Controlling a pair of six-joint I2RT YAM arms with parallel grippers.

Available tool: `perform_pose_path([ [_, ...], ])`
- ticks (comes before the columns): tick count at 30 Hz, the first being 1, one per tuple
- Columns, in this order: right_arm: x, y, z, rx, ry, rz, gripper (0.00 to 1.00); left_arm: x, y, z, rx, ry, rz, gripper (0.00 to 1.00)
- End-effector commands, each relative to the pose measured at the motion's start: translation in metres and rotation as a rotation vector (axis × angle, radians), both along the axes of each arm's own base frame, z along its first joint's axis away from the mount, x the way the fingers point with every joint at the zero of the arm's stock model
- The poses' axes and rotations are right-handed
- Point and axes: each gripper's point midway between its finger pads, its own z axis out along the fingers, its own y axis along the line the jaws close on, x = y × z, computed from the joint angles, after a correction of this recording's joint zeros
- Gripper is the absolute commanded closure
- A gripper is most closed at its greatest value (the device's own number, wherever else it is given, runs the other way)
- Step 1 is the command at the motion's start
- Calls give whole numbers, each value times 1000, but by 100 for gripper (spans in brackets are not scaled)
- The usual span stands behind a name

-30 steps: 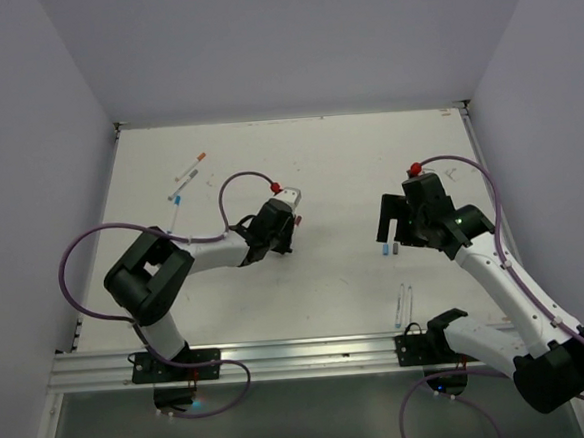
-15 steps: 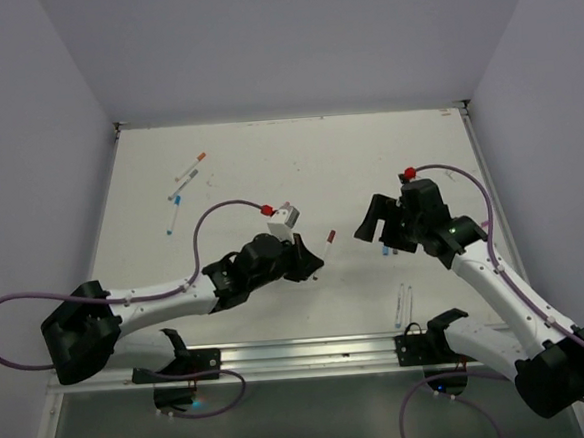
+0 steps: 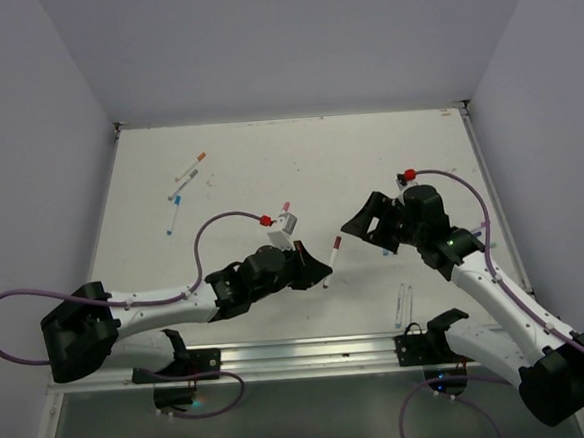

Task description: Open the pen caps

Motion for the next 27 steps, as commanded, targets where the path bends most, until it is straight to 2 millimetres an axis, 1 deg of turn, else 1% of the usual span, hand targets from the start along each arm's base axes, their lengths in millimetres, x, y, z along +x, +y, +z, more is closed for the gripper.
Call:
perform_pose_path([
  [1, 3, 16, 7, 79, -23, 36, 25, 7, -10, 25, -70, -38, 22, 100],
  [5, 1, 24, 2, 88, -14, 56, 29, 7, -12, 27, -72, -43, 20, 100],
  [10, 1, 32, -1, 93, -13, 77, 31, 7, -15, 28, -71, -45, 16, 100],
  [18, -3, 43, -8, 113, -1, 106, 42, 7, -18, 27, -70, -47, 10, 100],
  [22, -4, 46, -12, 113, 6, 115, 43, 6, -20, 29, -71, -52, 6, 100],
  [24, -4, 46, -14, 113, 6, 115, 49, 6, -20, 30, -71, -53, 5, 100],
  [26, -4, 47, -14, 114, 7, 118, 58, 6, -20, 29, -69, -53, 3, 100],
  [27, -4, 47, -14, 115, 4, 121, 66, 5, -20, 28, -68, -52, 3, 100],
])
